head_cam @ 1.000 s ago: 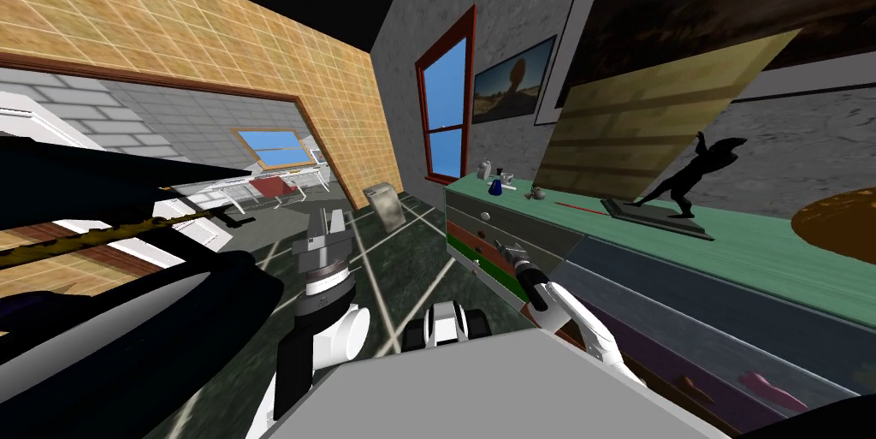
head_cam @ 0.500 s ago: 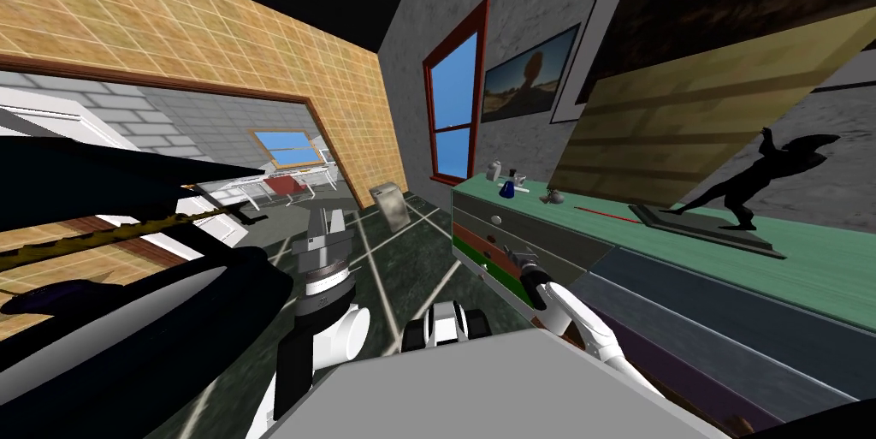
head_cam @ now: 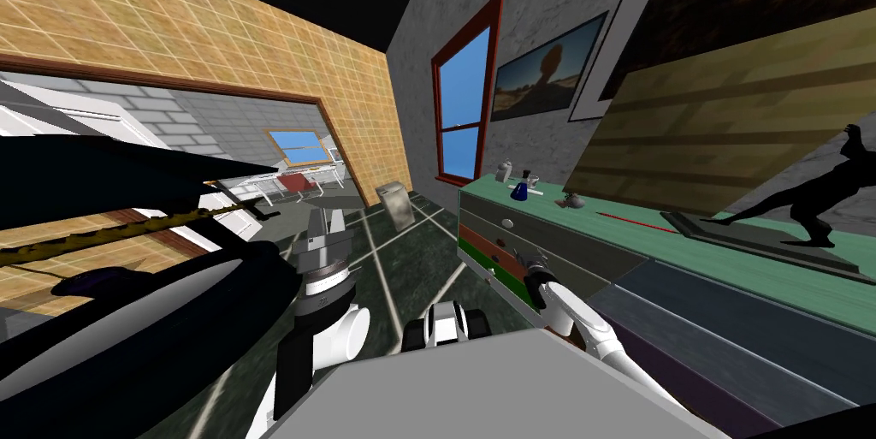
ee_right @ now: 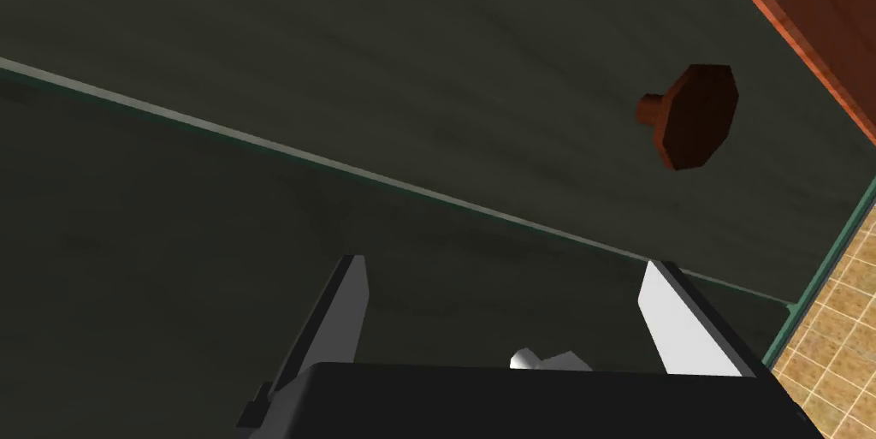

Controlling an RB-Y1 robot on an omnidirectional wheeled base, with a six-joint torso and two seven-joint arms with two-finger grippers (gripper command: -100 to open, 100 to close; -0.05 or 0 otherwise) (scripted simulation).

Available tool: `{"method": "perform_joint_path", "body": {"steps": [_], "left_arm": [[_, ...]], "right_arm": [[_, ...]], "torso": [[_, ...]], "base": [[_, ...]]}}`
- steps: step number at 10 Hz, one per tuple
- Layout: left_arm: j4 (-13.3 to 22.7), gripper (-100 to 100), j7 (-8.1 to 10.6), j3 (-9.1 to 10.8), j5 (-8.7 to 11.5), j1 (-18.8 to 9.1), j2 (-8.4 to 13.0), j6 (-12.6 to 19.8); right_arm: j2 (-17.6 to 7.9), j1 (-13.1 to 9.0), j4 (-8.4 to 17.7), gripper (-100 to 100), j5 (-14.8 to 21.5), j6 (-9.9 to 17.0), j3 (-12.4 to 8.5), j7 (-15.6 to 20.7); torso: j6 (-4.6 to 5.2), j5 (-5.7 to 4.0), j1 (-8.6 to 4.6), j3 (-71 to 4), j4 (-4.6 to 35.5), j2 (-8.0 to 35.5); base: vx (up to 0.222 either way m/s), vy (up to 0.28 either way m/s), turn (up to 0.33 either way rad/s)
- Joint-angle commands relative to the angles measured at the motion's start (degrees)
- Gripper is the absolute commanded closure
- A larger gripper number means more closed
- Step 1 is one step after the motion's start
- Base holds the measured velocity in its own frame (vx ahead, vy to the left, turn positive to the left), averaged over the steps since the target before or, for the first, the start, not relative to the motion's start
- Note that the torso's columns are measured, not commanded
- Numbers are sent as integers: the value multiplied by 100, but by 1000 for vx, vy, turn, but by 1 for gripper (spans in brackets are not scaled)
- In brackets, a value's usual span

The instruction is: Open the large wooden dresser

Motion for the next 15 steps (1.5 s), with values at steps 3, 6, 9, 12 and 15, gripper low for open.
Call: {"method": "perform_joint_path", "body": {"steps": [3, 6, 9, 12, 15], "left_arm": [[0, 0, 0, 0, 0, 0, 0, 0], [0, 0, 0, 0, 0, 0, 0, 0], [0, 0, 0, -1, 0, -1, 0, 0], [0, 0, 0, 0, 0, 0, 0, 0], [0, 0, 0, 0, 0, -1, 0, 0]], "right_arm": [[-253, -147, 687, -100, 755, 611, 42, 116], [-329, -200, 878, -100, 939, 835, 60, 158], [-536, -348, 1405, -100, 1408, 1332, 113, 263], [-666, -438, 1712, -100, 1669, 1619, 144, 320], [-837, -554, 2098, -100, 1998, 1979, 185, 393]], "torso": [[-4, 1, 7, 0, 0, -1], [-3, 0, 2, 0, 0, -1], [-4, 3, 11, 0, 0, -1], [-2, 1, 4, 0, 0, -1], [-2, 0, 3, 1, 1, 0]], "base": [[34, 61, 127], [25, 59, 68], [15, 74, 156], [12, 74, 119], [0, 55, 127]]}}
